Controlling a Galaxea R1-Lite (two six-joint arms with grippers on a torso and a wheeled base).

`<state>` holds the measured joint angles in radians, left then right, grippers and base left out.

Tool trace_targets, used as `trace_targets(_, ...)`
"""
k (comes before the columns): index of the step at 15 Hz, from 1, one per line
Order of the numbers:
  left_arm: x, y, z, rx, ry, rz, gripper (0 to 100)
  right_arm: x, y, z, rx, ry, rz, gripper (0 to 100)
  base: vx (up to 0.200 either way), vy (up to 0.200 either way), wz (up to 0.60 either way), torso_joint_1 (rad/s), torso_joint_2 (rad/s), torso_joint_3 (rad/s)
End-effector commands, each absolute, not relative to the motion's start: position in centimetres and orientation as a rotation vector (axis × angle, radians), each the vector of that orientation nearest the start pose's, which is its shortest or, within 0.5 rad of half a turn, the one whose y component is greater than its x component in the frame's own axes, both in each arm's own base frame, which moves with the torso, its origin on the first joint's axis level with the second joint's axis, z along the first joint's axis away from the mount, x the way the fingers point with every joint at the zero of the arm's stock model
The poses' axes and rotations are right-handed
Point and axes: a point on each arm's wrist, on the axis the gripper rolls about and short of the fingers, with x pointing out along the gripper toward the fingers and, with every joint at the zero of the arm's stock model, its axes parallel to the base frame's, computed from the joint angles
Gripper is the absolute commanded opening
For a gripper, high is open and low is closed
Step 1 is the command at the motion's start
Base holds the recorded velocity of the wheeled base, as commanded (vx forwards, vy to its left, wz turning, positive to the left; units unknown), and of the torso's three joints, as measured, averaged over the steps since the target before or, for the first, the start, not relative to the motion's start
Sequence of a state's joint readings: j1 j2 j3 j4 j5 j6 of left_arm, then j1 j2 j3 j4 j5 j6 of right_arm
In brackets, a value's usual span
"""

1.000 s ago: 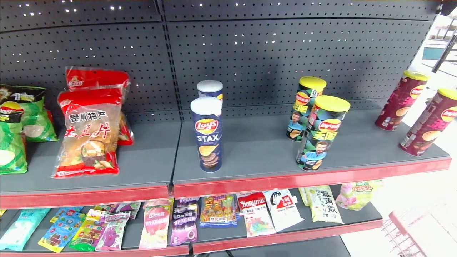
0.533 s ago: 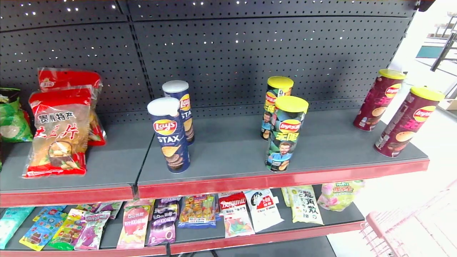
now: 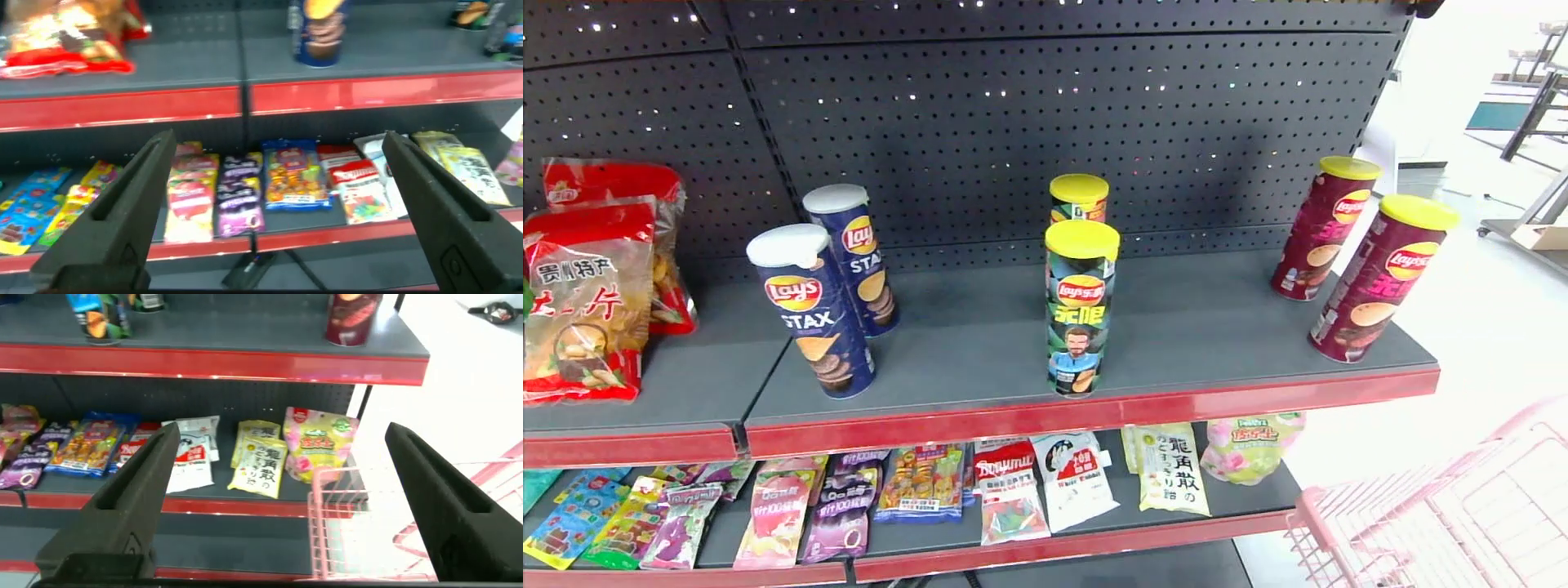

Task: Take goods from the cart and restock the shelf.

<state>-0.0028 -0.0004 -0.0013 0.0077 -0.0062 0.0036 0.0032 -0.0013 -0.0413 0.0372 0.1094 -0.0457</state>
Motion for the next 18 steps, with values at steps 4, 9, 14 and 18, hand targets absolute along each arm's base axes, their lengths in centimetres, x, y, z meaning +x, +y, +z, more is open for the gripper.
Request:
trace_targets(4,-2.29,-0.01,7.51,0.005,0.006,-0.009,100,-2.62,0.24,8.3,-0.048,-0.006,0.113,100,0.05,0.0,0.0,0.003,0.0,0.001)
trace_targets(9,-2.28,0.0,7.47,0.002,0.008,-0.008,100,-2.62,0.24,8.3,-0.055,-0.006,0.113,100,0.12,0.0,0.0,-0.006,0.0,0.001)
trace_targets(14,-2.29,0.0,7.51,0.0,0.006,-0.008,100,-2.62,0.24,8.3,-0.055,-0.006,0.115,100,0.0,0.0,0.0,0.0,0.0,0.0)
trace_targets(18,-2.29,0.0,7.51,0.002,0.006,-0.008,100,-2.62,0.24,8.31,-0.051,-0.007,0.113,100,0.0,0.0,0.0,0.0,0.0,0.0)
